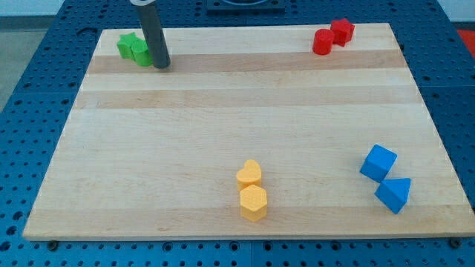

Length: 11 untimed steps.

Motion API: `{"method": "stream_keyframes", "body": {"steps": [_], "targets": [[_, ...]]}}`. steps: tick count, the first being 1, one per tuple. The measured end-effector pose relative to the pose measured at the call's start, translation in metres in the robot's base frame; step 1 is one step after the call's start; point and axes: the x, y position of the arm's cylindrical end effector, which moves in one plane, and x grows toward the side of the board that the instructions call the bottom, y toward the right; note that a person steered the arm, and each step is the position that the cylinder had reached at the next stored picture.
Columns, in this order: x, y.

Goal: Move your arm right

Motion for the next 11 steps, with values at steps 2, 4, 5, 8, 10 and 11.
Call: {"method": "stream_keyframes", "body": {"steps": [2,4,5,8,10,11], "targets": [[0.037,0.057],[0.037,0.060],[0.033,0.060],[0.017,0.070],[0.017,0.111],[0.019,0.154]]}}
